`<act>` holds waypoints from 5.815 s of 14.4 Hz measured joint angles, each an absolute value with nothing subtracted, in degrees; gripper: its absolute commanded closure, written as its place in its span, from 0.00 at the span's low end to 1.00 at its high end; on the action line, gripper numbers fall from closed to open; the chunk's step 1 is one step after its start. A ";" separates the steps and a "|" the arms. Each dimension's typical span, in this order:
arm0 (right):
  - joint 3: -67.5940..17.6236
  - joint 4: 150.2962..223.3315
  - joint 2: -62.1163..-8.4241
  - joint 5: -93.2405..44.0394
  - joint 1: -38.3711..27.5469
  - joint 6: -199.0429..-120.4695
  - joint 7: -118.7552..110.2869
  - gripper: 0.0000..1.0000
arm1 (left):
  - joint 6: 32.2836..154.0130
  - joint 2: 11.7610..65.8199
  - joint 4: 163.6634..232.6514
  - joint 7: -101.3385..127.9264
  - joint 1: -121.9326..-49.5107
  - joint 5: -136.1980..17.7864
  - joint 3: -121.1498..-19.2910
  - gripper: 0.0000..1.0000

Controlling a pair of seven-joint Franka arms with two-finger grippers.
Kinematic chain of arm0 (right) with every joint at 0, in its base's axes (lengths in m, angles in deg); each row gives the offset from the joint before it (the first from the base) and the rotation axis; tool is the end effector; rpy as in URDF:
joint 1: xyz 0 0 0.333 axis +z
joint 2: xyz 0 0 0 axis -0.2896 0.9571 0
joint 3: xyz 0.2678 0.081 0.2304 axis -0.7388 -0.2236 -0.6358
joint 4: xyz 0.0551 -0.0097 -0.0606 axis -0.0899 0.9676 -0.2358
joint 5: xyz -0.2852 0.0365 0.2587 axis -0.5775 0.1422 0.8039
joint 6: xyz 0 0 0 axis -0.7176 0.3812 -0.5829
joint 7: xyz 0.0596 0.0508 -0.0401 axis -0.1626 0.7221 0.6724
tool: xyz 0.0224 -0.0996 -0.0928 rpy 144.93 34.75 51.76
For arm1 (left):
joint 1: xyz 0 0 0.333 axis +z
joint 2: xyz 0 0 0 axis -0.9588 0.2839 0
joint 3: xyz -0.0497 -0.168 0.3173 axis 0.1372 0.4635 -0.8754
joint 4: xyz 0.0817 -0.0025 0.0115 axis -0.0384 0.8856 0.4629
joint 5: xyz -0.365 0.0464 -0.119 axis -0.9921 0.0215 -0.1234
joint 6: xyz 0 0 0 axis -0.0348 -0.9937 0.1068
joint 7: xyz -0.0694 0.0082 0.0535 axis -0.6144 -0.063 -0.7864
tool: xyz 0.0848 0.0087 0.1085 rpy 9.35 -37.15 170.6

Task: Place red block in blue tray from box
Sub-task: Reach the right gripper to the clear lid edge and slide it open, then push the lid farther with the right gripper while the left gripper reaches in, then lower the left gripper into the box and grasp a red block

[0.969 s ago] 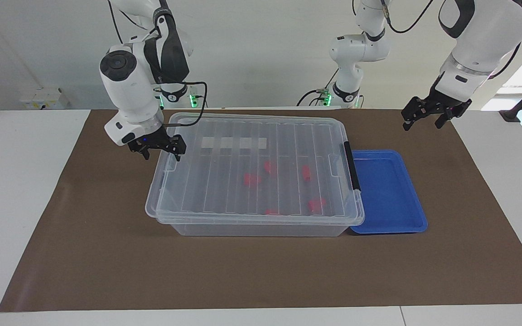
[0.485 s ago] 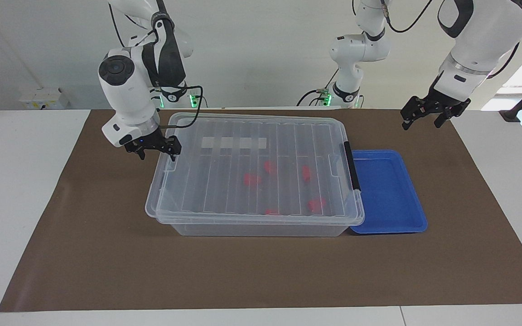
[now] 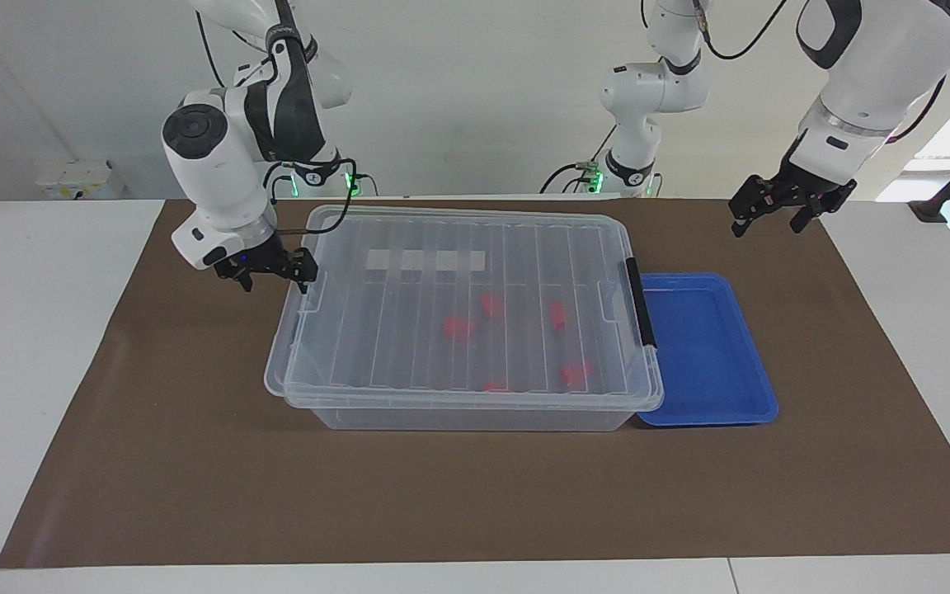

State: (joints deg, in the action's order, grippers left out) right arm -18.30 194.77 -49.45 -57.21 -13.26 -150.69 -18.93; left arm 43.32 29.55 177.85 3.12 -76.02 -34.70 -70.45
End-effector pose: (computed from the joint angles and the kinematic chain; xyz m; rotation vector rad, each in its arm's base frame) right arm 0.5462 0.0352 0.4812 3.0994 -0.0494 -0.1121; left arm 0.5466 -0.0524 0.6405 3.1301 -0.0015 -0.0308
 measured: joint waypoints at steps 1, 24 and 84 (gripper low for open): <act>-18.22 194.77 -49.46 -57.21 -13.53 -150.69 -18.48 0.00 | 43.35 29.55 177.88 3.13 -76.03 -34.70 -70.43 0.00; -12.43 194.74 -49.55 -57.22 -17.65 -150.86 -5.71 0.00 | 54.82 25.17 189.86 9.33 -83.65 -34.70 -69.79 0.00; -14.17 178.30 -48.65 -55.82 -19.44 -136.94 -4.89 0.00 | 84.06 35.11 210.81 31.71 -103.03 -34.70 -70.31 1.00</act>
